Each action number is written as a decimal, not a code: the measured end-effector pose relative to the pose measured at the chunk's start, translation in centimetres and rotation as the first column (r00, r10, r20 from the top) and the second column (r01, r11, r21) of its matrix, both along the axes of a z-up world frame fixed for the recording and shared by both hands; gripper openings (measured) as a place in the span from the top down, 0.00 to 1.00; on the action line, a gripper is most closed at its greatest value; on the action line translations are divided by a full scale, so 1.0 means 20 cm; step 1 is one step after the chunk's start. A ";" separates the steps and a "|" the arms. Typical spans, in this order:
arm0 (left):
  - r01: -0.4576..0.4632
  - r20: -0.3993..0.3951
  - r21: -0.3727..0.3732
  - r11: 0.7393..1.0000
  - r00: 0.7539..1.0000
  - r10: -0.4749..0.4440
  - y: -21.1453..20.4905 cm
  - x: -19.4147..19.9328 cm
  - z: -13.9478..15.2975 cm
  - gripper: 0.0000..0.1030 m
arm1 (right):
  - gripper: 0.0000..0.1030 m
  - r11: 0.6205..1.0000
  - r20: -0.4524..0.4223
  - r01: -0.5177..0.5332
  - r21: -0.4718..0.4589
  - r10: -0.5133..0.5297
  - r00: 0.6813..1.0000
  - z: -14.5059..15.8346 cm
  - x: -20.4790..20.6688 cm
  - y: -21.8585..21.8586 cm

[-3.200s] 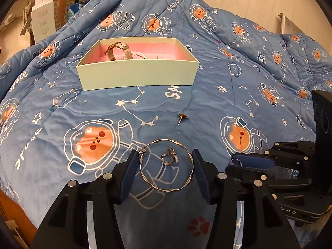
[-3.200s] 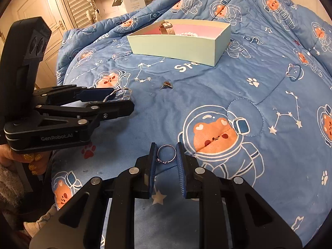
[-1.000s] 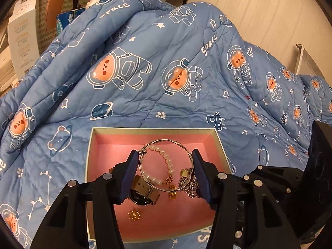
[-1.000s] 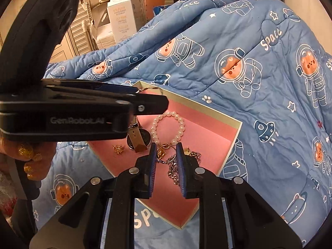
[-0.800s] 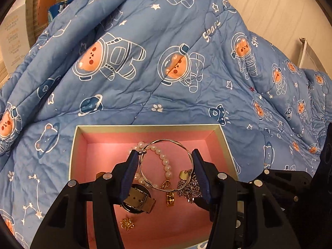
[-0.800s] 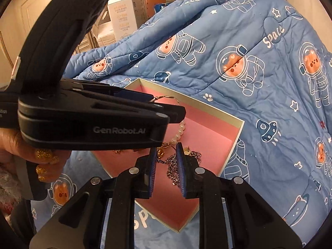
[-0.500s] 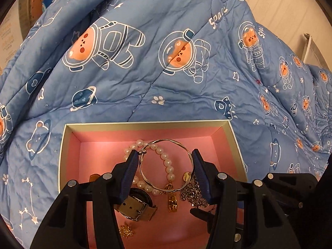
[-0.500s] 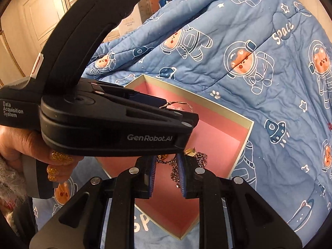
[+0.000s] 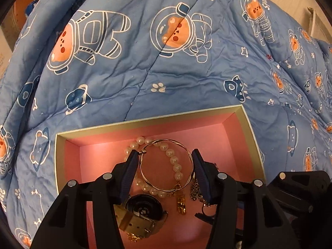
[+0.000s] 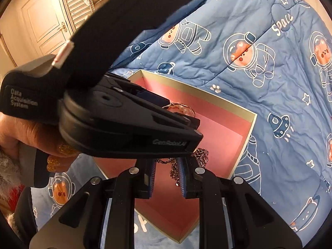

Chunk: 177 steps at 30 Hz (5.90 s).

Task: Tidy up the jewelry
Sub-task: 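Open both tools to release the hoop and ring in the box, then grasp the silver stone ring with the left tool while the right tool grasps the gold stud, then carry the stone ring and gold stud over the pink box with both tools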

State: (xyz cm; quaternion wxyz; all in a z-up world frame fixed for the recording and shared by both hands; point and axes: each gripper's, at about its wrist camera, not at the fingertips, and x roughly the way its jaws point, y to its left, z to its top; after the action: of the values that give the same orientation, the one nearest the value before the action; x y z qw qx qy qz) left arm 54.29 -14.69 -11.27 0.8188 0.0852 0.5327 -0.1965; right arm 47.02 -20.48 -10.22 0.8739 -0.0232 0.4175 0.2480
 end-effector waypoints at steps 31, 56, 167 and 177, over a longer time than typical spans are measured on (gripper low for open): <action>-0.146 0.053 -0.275 0.950 0.985 0.166 0.32 -0.15 0.21 0.11 | 0.25 0.999 0.165 0.028 -0.017 -0.025 0.986 0.12 -0.22 -0.03; -0.061 0.264 -0.243 0.968 0.956 0.126 0.49 -1.42 0.00 0.14 | 0.15 0.986 0.063 0.164 0.042 -0.166 0.984 -0.07 -0.89 -0.20; 0.001 0.274 -0.268 0.964 0.959 0.075 0.33 -0.83 0.22 0.86 | 0.81 0.999 0.071 0.007 0.033 -0.009 0.997 0.20 -0.33 -0.09; 0.043 0.231 -0.205 0.978 0.973 0.005 0.23 -0.64 0.17 0.86 | 0.81 0.999 0.033 -0.022 -0.027 0.023 0.999 0.18 -0.12 -0.06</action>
State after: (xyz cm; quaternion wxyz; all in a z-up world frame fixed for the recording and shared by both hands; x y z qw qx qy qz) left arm 41.52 -10.05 -7.96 0.8774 0.0261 0.4099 -0.2481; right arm 44.63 -21.74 -6.58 0.8774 -0.0439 0.4060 0.2517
